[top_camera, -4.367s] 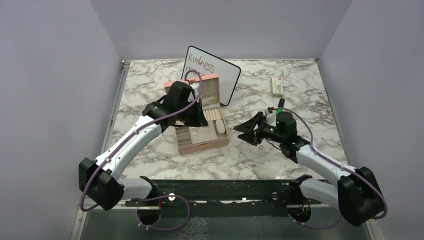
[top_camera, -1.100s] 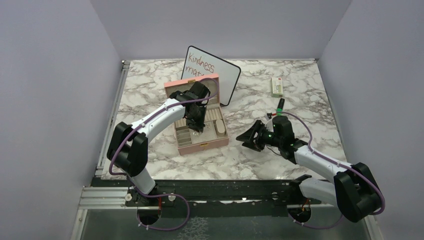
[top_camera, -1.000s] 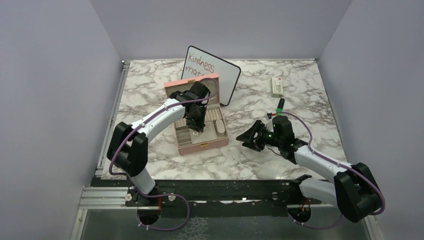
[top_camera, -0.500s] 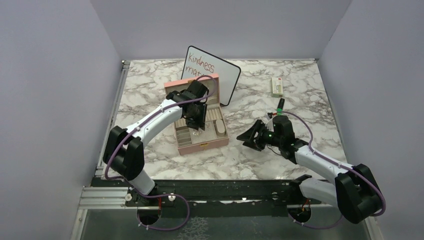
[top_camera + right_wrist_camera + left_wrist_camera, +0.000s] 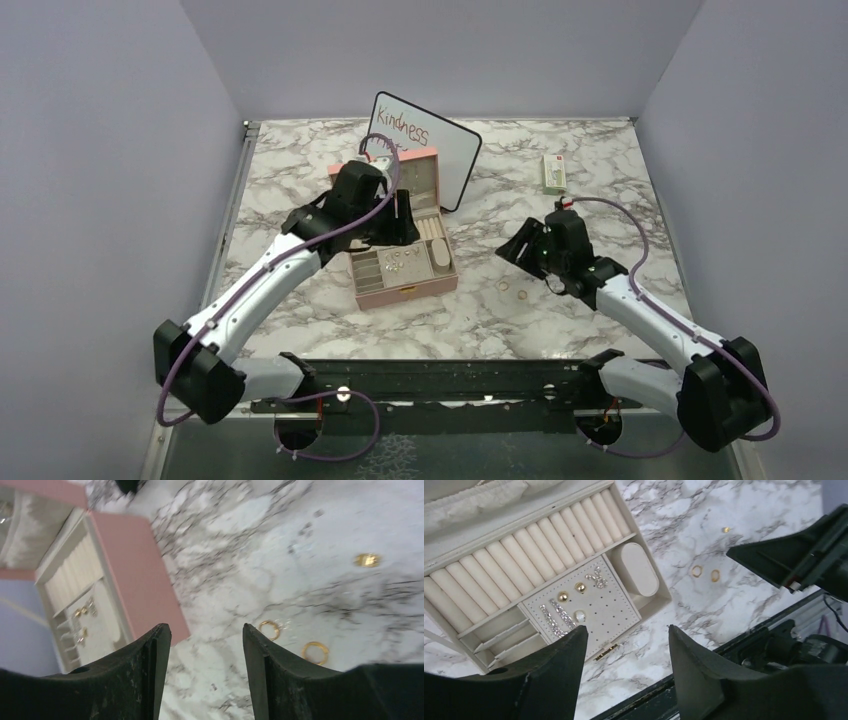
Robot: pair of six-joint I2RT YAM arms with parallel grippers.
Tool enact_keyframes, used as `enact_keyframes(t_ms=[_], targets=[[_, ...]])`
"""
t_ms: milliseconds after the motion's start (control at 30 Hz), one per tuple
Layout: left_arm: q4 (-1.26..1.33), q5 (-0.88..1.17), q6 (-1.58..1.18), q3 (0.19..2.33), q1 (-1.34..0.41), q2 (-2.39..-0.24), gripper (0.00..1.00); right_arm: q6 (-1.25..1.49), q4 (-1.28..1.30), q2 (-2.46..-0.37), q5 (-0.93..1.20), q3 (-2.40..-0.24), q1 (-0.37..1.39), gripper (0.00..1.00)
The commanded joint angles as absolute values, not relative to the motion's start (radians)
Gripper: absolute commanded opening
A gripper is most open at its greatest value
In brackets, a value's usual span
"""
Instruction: Organize the mixed jewelry
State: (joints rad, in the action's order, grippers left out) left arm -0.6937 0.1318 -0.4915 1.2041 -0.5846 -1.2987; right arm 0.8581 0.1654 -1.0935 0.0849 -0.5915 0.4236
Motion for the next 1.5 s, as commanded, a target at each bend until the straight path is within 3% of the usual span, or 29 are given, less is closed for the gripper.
enact_keyframes(t_ms=[0,133,333,500,1033,1467], targets=[[-0.44,0.156,-0.517,1.091,-0.589,-1.147,0.67,0.743,0.371,-1.081,-0.303,-0.666,0.415,0.61],[-0.298,0.2,-0.538,0.985,-0.589,-1.069,0.79,0.745,0.478,-1.134,-0.465,-0.728,0.379,0.63],[-0.168,0.225,-0.566,0.892,-0.589,-1.017,0.99,0.735,0.469,-1.223,-0.458,-0.744,0.34,0.61],[-0.109,0.209,-0.568,0.839,-0.588,-0.99,0.99,0.725,0.43,-1.299,-0.42,-0.744,0.323,0.45],[-0.087,0.204,-0.559,0.802,-0.589,-1.005,0.99,0.641,0.304,-1.442,-0.347,-0.758,0.303,0.28],[-0.087,0.201,-0.568,0.803,-0.589,-1.012,0.99,0.62,0.261,-1.425,-0.31,-0.751,0.299,0.32]])
